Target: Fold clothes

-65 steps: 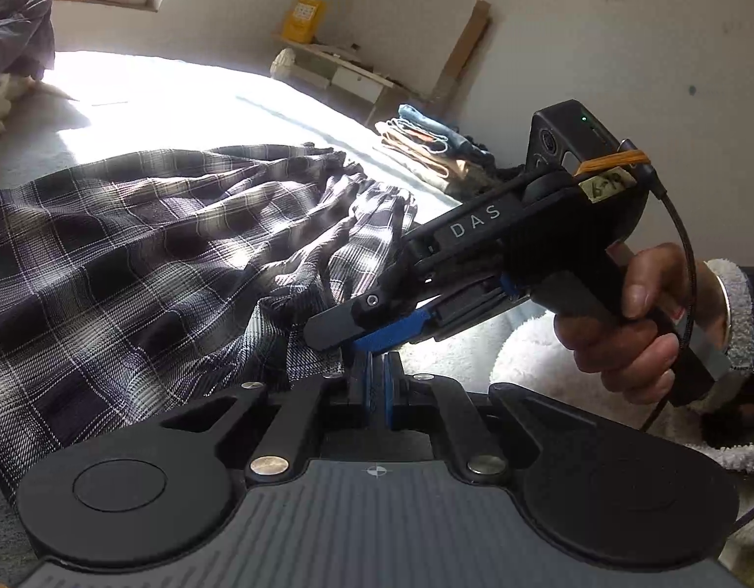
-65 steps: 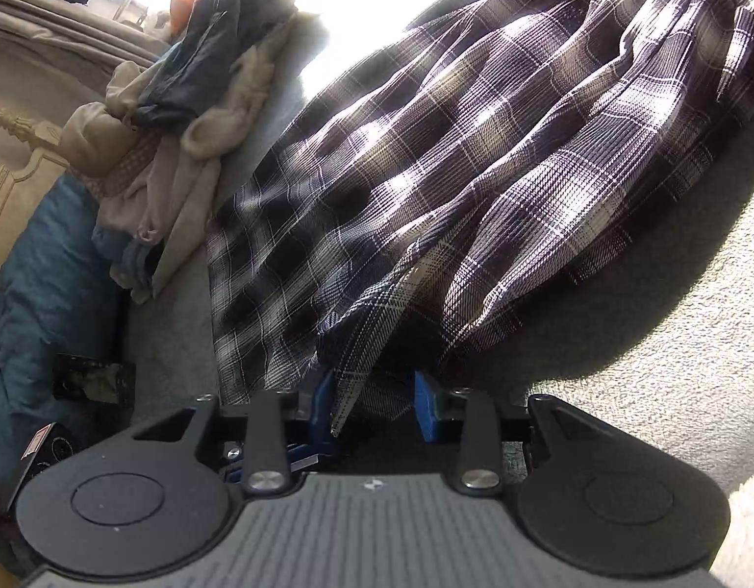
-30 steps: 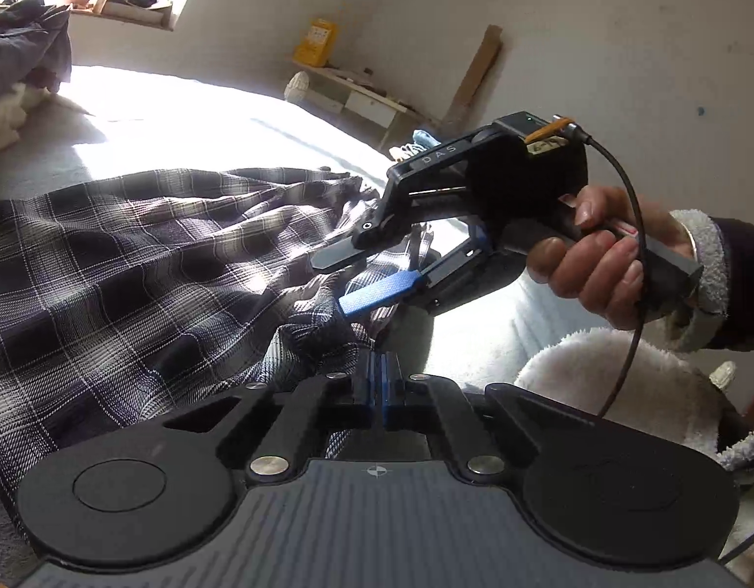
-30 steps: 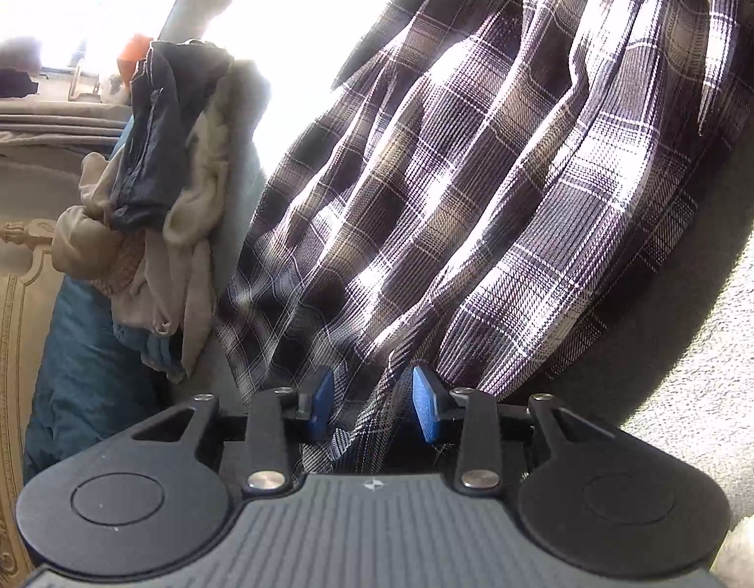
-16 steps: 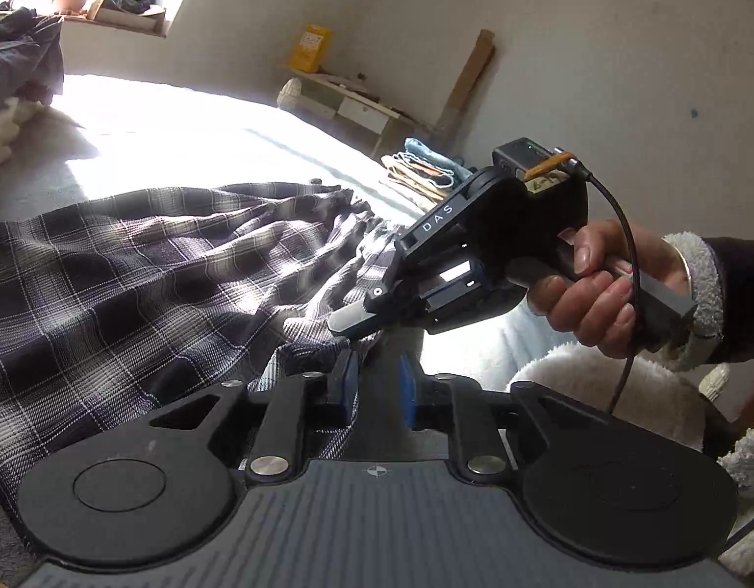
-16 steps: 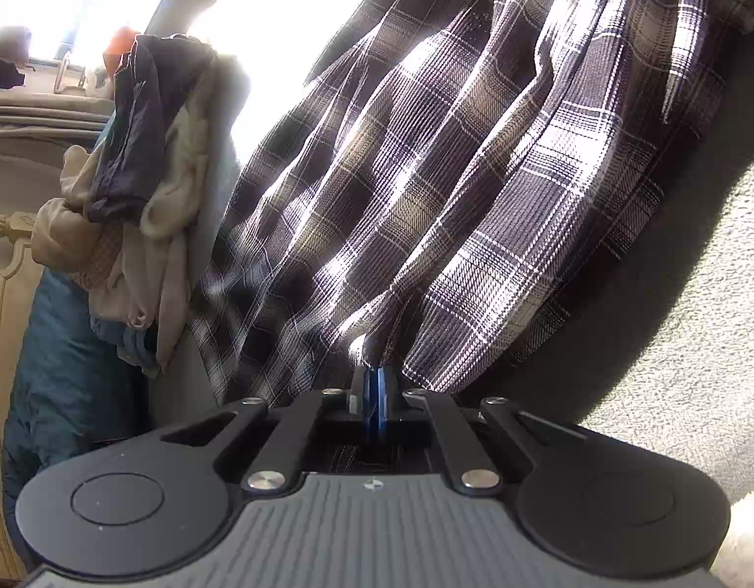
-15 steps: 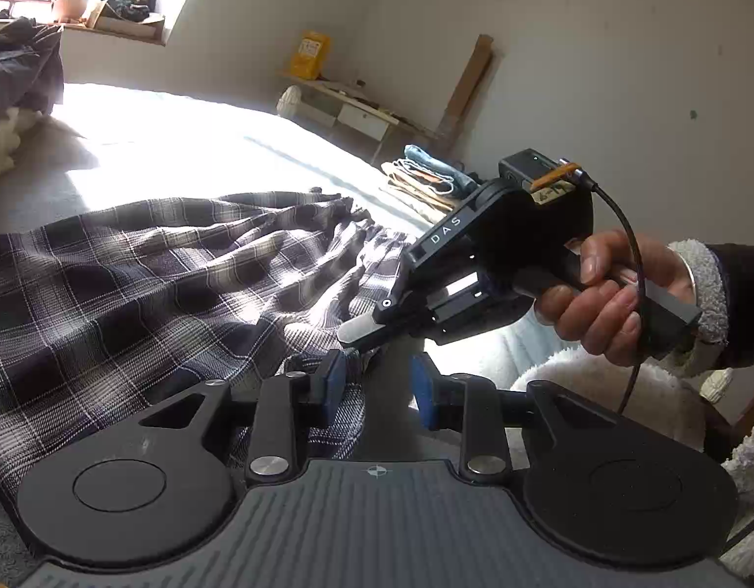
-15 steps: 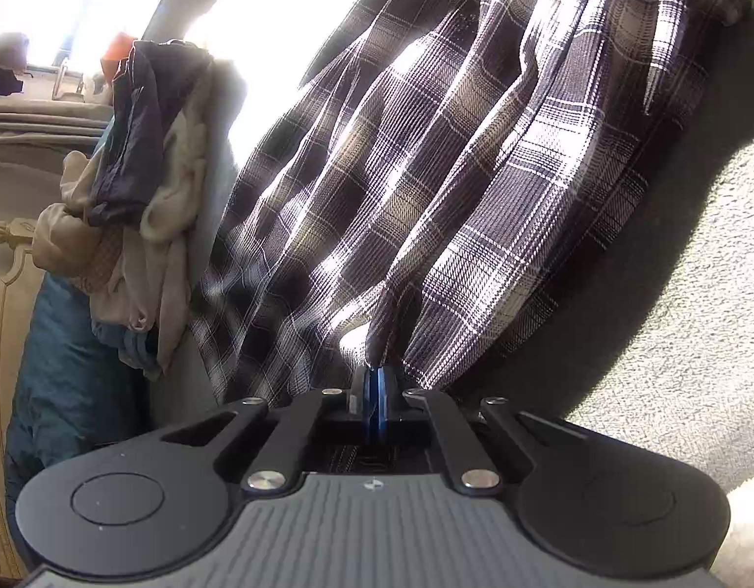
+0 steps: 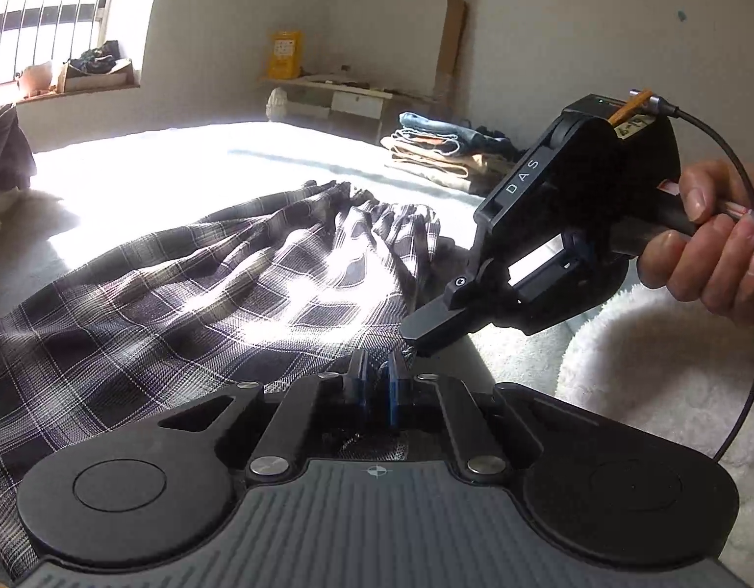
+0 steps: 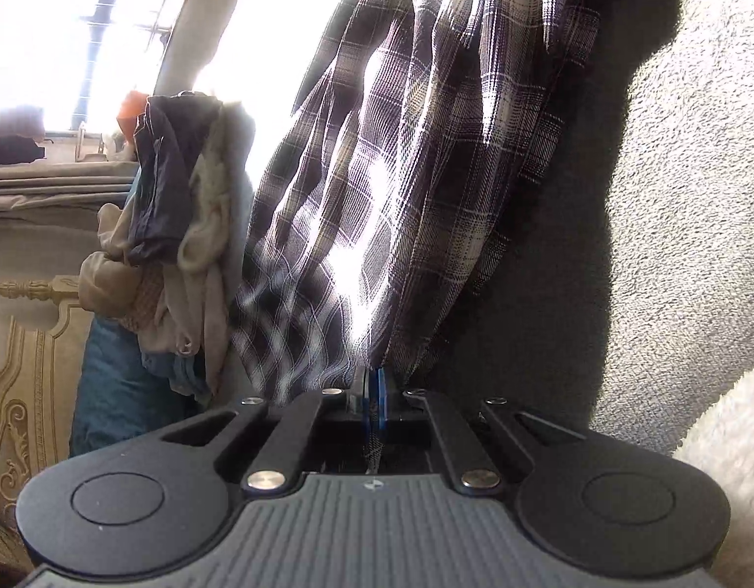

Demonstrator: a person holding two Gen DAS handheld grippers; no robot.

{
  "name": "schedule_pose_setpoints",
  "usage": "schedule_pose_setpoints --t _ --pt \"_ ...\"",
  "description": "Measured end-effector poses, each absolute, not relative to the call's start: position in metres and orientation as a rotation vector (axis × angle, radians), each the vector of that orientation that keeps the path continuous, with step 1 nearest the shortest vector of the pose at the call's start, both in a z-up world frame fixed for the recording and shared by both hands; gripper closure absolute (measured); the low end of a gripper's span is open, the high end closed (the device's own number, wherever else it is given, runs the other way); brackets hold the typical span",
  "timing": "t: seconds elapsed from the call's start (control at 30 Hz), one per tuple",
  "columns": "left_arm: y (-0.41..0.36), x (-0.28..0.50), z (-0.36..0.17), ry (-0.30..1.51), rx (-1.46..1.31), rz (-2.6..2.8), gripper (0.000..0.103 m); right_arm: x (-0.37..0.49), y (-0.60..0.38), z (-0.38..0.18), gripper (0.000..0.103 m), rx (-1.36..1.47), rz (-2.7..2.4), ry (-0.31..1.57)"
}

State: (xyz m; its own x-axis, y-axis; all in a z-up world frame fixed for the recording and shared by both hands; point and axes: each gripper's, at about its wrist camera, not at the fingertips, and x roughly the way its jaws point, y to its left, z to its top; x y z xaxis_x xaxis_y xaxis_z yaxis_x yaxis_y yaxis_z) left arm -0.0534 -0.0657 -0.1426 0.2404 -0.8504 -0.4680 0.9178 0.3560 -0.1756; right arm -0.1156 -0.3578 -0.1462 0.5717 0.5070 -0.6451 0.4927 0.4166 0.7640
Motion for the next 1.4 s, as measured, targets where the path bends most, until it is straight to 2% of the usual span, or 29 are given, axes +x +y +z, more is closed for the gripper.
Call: schedule_pose_setpoints --t 0.27,0.37,0.47,0.6,0.63,0.73,0.77,0.87,1.13,1.23,1.4 --pt "-0.059 -0.055 -0.145 0.548 0.120 -1.226 0.102 -0.098 -0.424 -0.112 0.094 0.954 -0.276 0.914" --pt "-0.058 -0.054 -0.144 0.548 0.104 -1.233 0.102 -0.083 -0.440 -0.106 0.076 0.912 -0.318 0.902" --pt "-0.056 -0.053 -0.143 0.544 0.081 -1.239 0.102 -0.066 -0.446 -0.107 0.067 0.883 -0.342 0.914" --pt "-0.052 -0.049 -0.142 0.547 0.043 -1.236 0.102 -0.056 -0.449 -0.116 0.067 0.848 -0.389 0.927" --pt "-0.051 -0.048 -0.143 0.548 0.038 -1.234 0.102 -0.054 -0.449 -0.118 0.070 0.839 -0.395 0.925" --pt "-0.049 -0.047 -0.144 0.551 0.034 -1.227 0.102 -0.050 -0.448 -0.124 0.102 0.810 -0.411 0.917" --pt "-0.048 -0.046 -0.144 0.553 0.032 -1.226 0.102 -0.053 -0.447 -0.122 0.103 0.799 -0.417 0.900" --pt "-0.047 -0.044 -0.146 0.562 0.026 -1.225 0.102 -0.070 -0.446 -0.119 0.103 0.760 -0.465 0.865" --pt "-0.051 -0.040 -0.154 0.609 0.029 -1.223 0.102 -0.086 -0.458 -0.143 0.102 0.816 -0.544 0.911" --pt "-0.051 -0.041 -0.156 0.622 0.030 -1.224 0.102 -0.091 -0.459 -0.135 0.085 0.848 -0.583 0.906" --pt "-0.053 -0.044 -0.159 0.629 0.045 -1.234 0.102 -0.081 -0.437 -0.096 0.083 0.685 -0.538 0.789"
